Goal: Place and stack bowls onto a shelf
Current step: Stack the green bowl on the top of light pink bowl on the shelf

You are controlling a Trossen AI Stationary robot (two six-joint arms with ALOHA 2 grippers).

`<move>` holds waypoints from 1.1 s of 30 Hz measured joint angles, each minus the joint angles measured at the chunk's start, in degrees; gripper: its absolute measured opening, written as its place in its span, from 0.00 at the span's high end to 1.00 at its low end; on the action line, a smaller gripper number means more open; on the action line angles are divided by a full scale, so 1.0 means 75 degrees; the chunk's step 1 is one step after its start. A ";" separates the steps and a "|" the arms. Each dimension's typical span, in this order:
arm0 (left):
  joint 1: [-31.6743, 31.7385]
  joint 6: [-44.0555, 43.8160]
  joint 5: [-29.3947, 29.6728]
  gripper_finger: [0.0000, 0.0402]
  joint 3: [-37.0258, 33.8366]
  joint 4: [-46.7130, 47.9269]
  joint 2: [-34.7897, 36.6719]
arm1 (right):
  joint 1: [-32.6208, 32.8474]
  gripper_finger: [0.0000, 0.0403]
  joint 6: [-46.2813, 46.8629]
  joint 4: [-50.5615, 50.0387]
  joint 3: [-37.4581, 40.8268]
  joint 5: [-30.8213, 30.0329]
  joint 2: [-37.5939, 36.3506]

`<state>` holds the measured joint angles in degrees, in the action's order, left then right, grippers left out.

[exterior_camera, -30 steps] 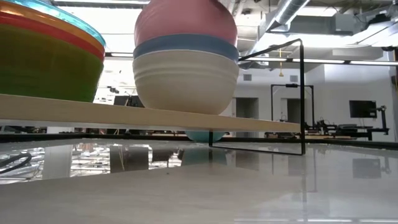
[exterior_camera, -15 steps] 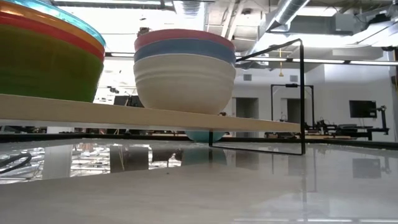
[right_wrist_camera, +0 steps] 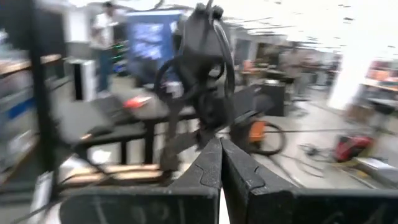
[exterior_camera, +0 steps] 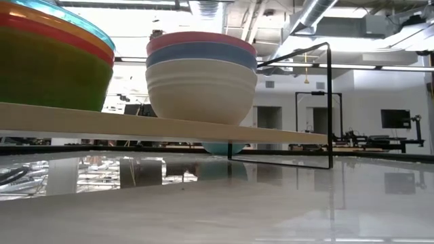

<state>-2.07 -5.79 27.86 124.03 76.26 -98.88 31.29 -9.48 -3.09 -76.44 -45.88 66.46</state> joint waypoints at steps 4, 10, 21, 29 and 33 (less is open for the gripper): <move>0.1364 0.0449 -0.0278 0.70 0.0000 -0.0622 -0.0074 | 0.0012 0.92 -0.0067 -0.0089 -0.0023 -0.0852 -0.0535; 0.3583 0.0231 -0.0951 0.70 -0.0072 -0.1815 -0.0077 | 0.0003 0.90 0.0053 -0.0434 -0.0012 -0.2007 -0.0652; 0.6323 -0.0495 -0.4414 0.58 -0.0073 -0.2751 -0.1146 | -0.0193 0.90 0.0455 -0.0554 -0.0003 -0.3170 -0.0276; 0.6193 -0.1169 -0.5040 0.36 -0.0082 -0.2690 -0.2756 | -0.0216 0.90 -0.0064 -0.0580 -0.0006 -0.3329 -0.0389; 0.5958 -0.1395 -0.4986 0.31 -0.0082 -0.2410 -0.3445 | -0.0184 0.90 -0.0162 -0.0577 -0.0006 -0.3327 -0.0625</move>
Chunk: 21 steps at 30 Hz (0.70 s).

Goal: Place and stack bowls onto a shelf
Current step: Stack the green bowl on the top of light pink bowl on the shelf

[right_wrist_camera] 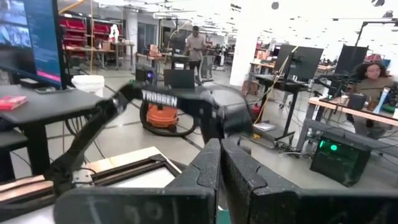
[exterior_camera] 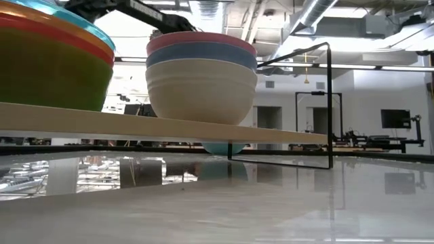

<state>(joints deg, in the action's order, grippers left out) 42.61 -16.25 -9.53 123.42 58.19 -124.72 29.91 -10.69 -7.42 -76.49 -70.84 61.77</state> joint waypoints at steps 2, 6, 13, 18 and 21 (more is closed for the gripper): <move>-0.0087 -0.0014 0.0182 0.31 0.0000 0.0127 -0.0222 | 0.0051 0.90 -0.0009 -0.0024 0.0000 0.0002 -0.0117; -0.0214 -0.0068 0.0638 0.31 0.0000 0.0299 -0.0515 | 0.0115 0.90 -0.0042 -0.0177 0.0000 0.0005 -0.0321; -0.0415 0.0207 0.1900 0.30 0.0009 0.0234 -0.0523 | 0.0114 0.90 0.0017 -0.0394 -0.0003 0.0025 -0.0439; -0.0414 -0.0058 0.1464 0.30 0.0006 0.0362 -0.0695 | 0.0117 0.90 0.0017 -0.0472 -0.0003 0.0037 -0.0439; -0.0449 -0.0115 0.1595 0.30 0.0009 0.0352 -0.0875 | 0.0116 0.90 0.0017 -0.0477 -0.0003 0.0042 -0.0439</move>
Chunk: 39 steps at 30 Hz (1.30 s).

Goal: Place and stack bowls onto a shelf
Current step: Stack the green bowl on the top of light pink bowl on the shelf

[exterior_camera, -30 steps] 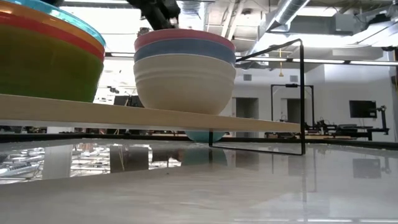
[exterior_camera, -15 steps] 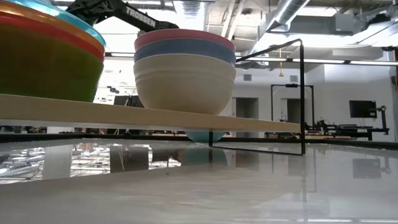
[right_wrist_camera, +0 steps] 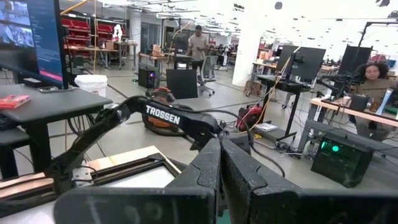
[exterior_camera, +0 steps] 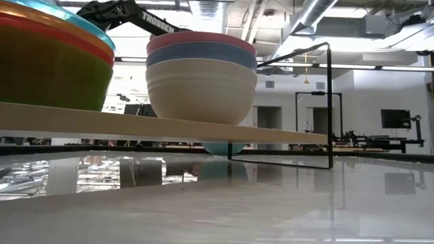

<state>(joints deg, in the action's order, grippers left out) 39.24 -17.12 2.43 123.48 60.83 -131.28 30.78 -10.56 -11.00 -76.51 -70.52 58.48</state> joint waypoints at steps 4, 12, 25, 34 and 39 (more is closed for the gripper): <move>-0.0041 -0.0206 -0.0319 0.30 -0.0003 0.0034 -0.0302 | 0.0003 0.90 0.0028 -0.0062 -0.0003 0.0009 -0.0003; -0.0154 -0.0479 -0.0261 0.44 -0.0003 0.0042 -0.0475 | 0.0048 0.90 0.0028 -0.0106 -0.0003 0.0009 -0.0003; -0.0143 -0.0117 0.0119 0.99 0.0000 0.0056 -0.0510 | 0.0051 0.90 0.0142 -0.0138 -0.0003 0.0006 -0.0003; -0.0283 -0.0009 -0.0194 1.00 0.0502 0.0936 -0.0449 | 0.0051 0.90 0.0144 -0.0139 -0.0003 0.0006 -0.0003; -0.0460 0.0187 -0.0448 1.00 0.1562 0.1756 -0.0385 | 0.0051 0.90 0.0146 -0.0315 -0.0003 0.0005 -0.0003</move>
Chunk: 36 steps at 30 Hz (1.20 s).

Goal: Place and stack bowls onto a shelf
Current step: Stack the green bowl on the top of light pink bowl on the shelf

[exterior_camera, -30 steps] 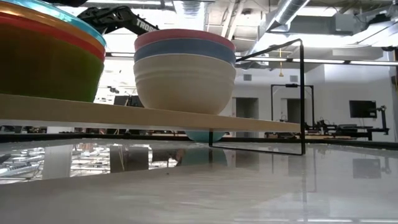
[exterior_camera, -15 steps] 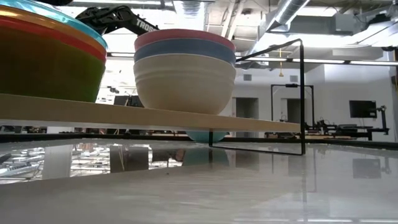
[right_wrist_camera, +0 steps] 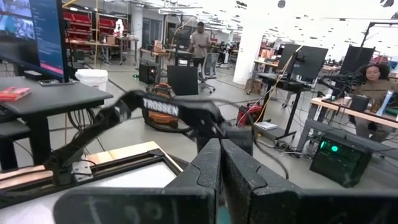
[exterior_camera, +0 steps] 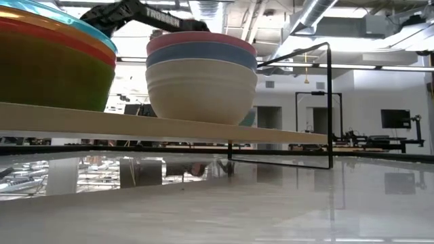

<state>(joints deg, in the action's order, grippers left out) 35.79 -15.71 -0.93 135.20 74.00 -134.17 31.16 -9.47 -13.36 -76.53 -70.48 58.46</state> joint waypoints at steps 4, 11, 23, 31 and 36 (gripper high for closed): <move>-0.0092 0.0035 -0.0743 1.00 -0.0350 0.0615 0.1003 | 0.0000 0.90 -0.0001 -0.0088 0.0000 -0.0002 0.0000; -0.0258 -0.0270 -0.0813 1.00 -0.0341 0.1187 0.3320 | -0.0003 0.90 -0.0001 -0.0273 0.0000 -0.0002 0.0002; -0.2789 -0.1544 -0.0043 1.00 -0.0338 0.1993 0.4963 | -0.0096 0.90 0.0258 -0.0324 0.0000 -0.0005 0.0003; -0.4128 -0.1649 -0.0014 1.00 -0.1771 0.1491 0.4866 | -0.0119 0.90 0.0285 -0.0327 0.0000 -0.0005 0.0003; -0.4224 -0.1339 -0.0124 1.00 -0.3240 0.0741 0.4863 | -0.0114 0.90 0.0481 -0.0385 0.0000 0.0001 0.0003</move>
<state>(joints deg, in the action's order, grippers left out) 4.12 -25.75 -1.86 110.90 79.56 -97.69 30.30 -5.86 -16.25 -76.53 -70.48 58.48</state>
